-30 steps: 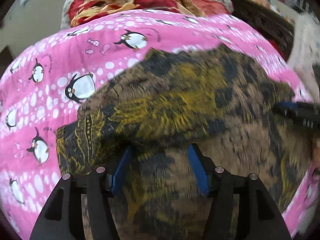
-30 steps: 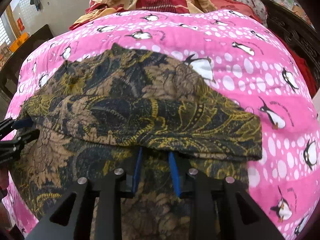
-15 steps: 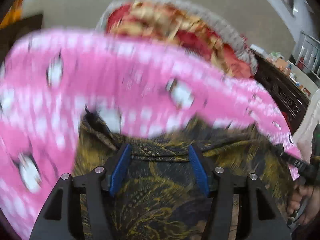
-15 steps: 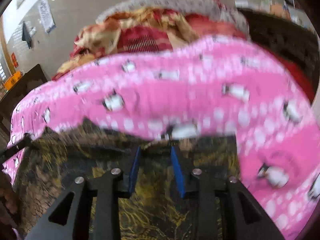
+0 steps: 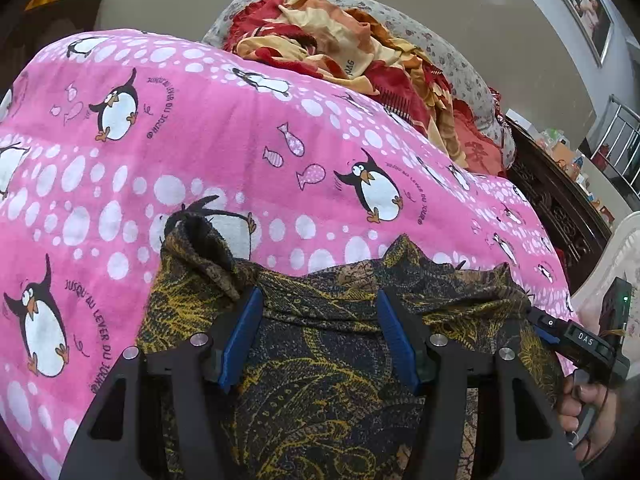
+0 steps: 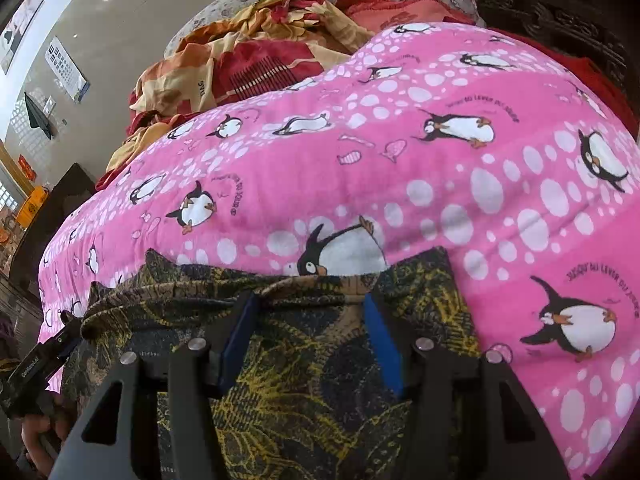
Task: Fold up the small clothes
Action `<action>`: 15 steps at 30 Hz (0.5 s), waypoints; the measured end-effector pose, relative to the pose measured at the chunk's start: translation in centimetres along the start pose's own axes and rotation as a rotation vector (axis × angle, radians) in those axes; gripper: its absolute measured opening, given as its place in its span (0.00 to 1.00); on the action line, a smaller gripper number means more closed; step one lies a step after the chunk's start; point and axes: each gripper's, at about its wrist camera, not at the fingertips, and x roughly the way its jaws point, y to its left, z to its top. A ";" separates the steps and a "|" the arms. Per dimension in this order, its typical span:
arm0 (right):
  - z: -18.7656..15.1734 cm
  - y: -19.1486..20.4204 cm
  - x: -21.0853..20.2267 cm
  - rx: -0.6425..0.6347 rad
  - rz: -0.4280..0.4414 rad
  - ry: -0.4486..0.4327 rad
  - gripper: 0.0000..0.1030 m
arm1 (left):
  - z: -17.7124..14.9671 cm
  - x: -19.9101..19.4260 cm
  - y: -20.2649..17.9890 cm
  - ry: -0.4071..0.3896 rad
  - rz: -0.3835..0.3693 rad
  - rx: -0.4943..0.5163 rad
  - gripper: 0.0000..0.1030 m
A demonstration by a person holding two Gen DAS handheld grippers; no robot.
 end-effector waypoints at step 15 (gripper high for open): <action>0.6 0.1 -5.3 0.043 0.007 -0.208 0.57 | 3.4 -6.3 -5.9 -0.087 0.032 0.142 0.35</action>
